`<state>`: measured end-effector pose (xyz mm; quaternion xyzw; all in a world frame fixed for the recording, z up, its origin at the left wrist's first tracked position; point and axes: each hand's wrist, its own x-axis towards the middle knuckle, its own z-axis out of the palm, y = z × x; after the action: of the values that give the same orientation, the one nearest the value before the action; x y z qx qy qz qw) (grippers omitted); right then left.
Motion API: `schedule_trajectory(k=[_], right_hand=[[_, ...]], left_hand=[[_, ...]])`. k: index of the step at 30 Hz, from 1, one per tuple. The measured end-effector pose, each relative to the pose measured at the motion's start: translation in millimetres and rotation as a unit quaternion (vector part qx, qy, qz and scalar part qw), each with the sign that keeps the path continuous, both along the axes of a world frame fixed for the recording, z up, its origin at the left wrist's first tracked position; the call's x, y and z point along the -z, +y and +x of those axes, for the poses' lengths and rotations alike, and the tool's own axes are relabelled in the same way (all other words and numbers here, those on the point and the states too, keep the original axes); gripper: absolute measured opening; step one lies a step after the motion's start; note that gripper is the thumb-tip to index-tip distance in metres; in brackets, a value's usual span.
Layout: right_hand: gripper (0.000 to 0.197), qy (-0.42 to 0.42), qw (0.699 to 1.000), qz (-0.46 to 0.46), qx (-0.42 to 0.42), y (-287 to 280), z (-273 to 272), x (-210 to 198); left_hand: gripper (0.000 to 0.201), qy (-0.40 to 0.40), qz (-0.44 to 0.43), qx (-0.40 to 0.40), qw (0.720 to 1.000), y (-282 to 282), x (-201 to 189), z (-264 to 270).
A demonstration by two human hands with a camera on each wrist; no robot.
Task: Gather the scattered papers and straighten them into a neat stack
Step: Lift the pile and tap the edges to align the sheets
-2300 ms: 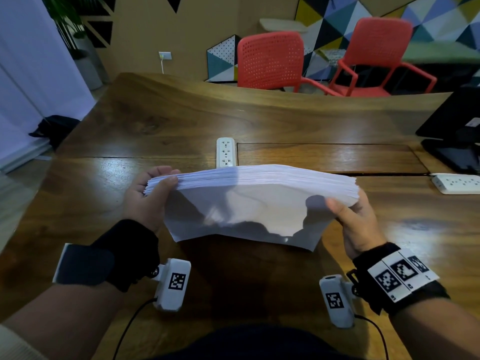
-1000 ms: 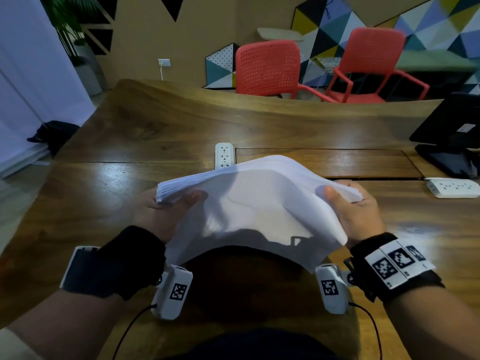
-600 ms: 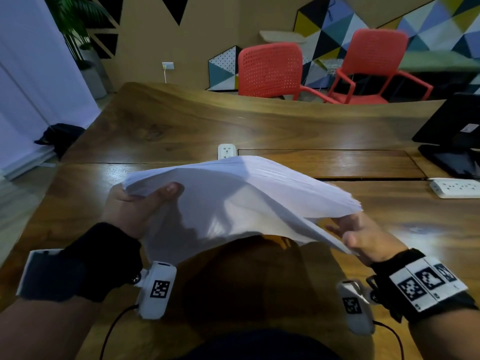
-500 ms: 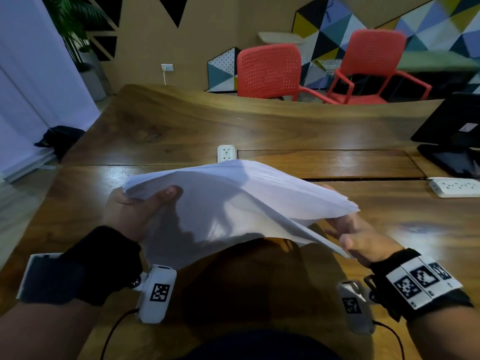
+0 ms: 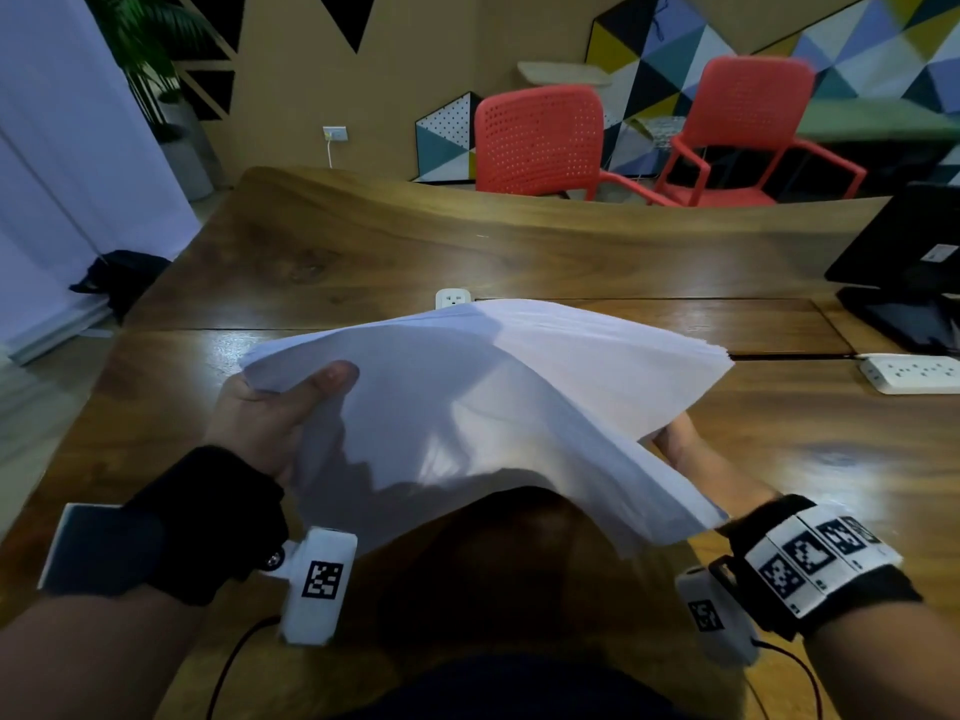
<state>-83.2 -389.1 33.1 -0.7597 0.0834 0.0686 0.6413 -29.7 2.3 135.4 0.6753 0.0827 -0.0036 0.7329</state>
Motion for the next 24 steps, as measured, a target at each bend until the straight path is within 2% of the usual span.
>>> schedule_trajectory(k=[2, 3, 5, 7, 11, 13, 15, 17, 20, 24], right_hand=[[0.110, -0.015, 0.998, -0.007, -0.053, 33.9, -6.5, -25.6], [0.105, -0.010, 0.998, -0.016, -0.063, 45.0, -8.4, -35.2], [0.097, -0.006, 0.997, 0.018, -0.069, 51.6, -13.9, -43.5], [0.100, -0.017, 0.996, 0.023, -0.089, 49.9, -13.7, -39.3], [0.090, 0.087, 0.988, 0.025, -0.126, 45.1, -16.3, -31.2], [0.103, 0.116, 0.976, -0.016, -0.183, 45.2, -18.9, -29.9], [0.112, 0.115, 0.972, -0.055, -0.196, 48.5, -19.1, -28.6], [0.112, 0.086, 0.980, -0.059, -0.169, 54.3, -18.8, -27.6], [0.089, 0.009, 0.999, 0.014, -0.039, 57.7, -14.9, -20.8], [0.054, -0.098, 0.984, 0.107, 0.100, 61.6, -10.8, -32.3]], left_hand=[[0.067, 0.002, -0.005, 0.003, 1.000, 0.1, 1.5, 1.6], [0.065, 0.003, -0.006, 0.005, 1.000, 0.1, 2.3, 1.7], [0.058, 0.007, -0.011, 0.004, 1.000, 0.5, 4.4, 1.5], [0.050, 0.013, -0.024, 0.002, 1.000, 2.0, 7.5, 1.9], [0.042, 0.045, -0.041, 0.000, 0.998, 5.9, 16.8, 6.2], [0.033, 0.054, -0.043, -0.002, 0.998, 7.8, 21.3, 7.4], [0.031, 0.053, -0.036, 0.000, 0.998, 9.5, 24.4, 7.6], [0.030, 0.040, -0.022, 0.009, 0.999, 10.1, 25.9, 8.5], [0.019, 0.017, 0.013, 0.025, 0.999, 6.4, 22.6, 8.0], [0.037, -0.033, 0.060, 0.039, 0.997, 5.2, 15.7, 2.5]])
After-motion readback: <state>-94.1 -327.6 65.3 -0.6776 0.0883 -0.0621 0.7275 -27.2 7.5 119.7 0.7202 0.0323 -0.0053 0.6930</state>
